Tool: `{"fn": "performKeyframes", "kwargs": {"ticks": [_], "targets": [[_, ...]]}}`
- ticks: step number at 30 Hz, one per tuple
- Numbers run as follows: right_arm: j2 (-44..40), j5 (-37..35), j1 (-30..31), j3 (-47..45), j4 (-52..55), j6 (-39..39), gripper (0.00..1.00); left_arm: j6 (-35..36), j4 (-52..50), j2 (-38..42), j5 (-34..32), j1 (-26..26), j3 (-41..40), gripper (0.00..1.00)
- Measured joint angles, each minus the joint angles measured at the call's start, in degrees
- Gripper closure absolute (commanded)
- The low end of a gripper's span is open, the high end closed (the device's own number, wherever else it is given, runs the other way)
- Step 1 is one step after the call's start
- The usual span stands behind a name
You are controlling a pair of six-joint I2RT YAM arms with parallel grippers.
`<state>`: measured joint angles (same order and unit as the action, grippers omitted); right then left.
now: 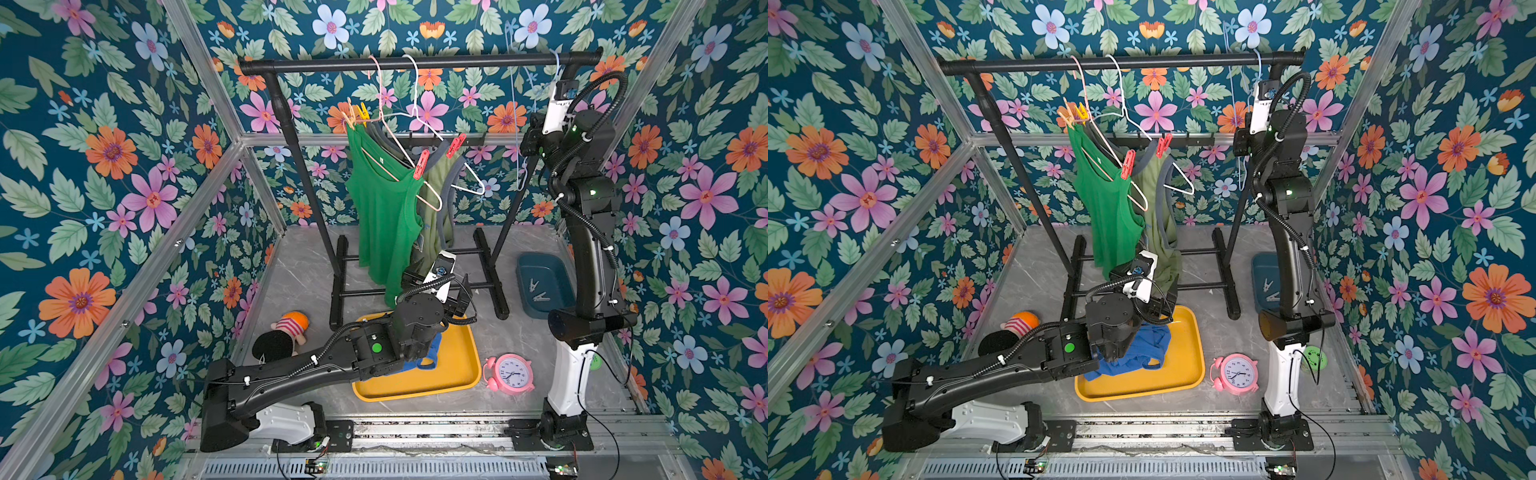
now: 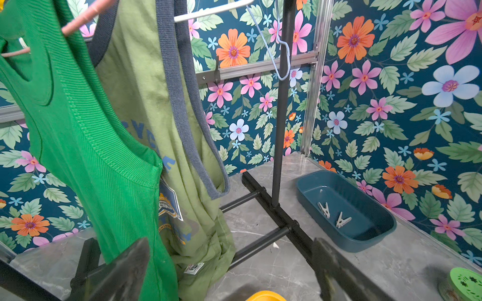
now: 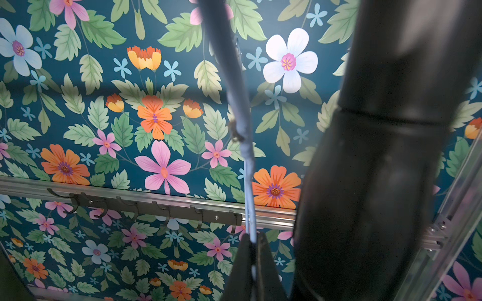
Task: Remove the clothespins securing tank tops to the hanger
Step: Place the hanger on the clothesline.
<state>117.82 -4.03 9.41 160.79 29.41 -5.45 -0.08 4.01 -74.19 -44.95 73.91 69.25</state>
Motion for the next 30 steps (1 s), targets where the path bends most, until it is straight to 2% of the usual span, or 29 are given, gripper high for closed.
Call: {"fn": "performKeyframes", "kwargs": {"ticks": [24,28,30], "targets": [[-1.57,2.67,0.00,-2.01,0.46,0.83,0.98,-1.53,-0.59,-0.13,2.75,-0.57,-1.25,0.01],[-1.73,3.43,0.00,-2.08,0.50,1.07,0.81,-1.64,-0.55,-0.09,2.78,-0.72,-1.53,0.01],[-1.73,3.63,0.00,-2.10,0.57,0.94,0.77,-1.70,-0.48,0.00,2.78,-0.72,-1.73,0.01]]}}
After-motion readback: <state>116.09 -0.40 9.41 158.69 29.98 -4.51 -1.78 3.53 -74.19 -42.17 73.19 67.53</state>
